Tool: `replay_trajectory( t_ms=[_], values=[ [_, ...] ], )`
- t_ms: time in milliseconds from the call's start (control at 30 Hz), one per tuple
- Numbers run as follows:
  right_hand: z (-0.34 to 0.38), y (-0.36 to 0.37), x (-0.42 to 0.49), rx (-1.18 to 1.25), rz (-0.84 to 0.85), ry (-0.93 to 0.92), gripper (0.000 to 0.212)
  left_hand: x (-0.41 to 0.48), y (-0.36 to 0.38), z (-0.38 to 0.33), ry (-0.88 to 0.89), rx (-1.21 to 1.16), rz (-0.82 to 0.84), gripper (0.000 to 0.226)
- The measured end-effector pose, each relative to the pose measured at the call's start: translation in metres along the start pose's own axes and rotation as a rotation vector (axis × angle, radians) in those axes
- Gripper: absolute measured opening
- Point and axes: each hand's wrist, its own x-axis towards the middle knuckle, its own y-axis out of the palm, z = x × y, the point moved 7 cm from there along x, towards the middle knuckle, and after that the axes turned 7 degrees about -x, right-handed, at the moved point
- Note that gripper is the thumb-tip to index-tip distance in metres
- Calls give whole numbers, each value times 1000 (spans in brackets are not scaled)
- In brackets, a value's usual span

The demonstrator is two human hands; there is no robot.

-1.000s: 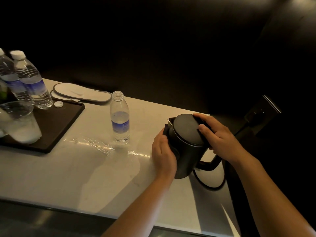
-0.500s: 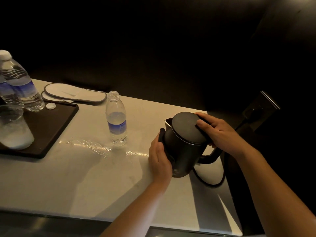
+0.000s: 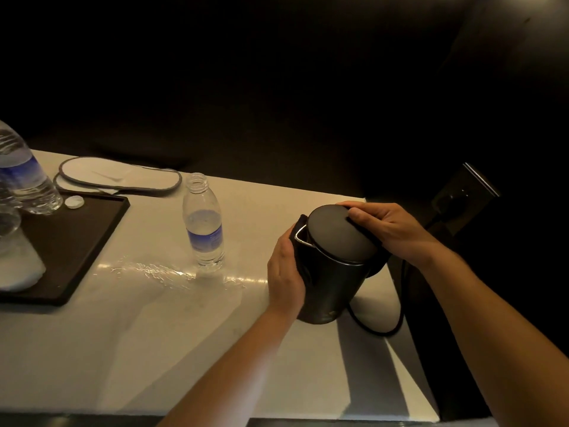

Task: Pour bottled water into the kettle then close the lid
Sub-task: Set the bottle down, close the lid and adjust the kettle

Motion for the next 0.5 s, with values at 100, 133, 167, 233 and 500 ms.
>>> replay_trajectory(
  t_ms=[100, 133, 167, 233, 500],
  values=[
    [2, 1, -1, 6, -15, -4, 25, 19, -5, 5, -114, 20, 126, 51],
    [3, 1, -2, 5, -17, -7, 27, 25, -3, 3, -161, 23, 165, 51],
    [3, 1, -2, 1, -19, -11, 28, 31, -1, 1, -204, 19, 203, 51],
    [3, 0, -3, -4, -18, -14, 29, 39, 6, -4, -248, 24, 262, 51],
    [8, -1, -2, -41, -36, 14, 28, 36, 1, 8, -292, -24, 273, 49]
  ],
)
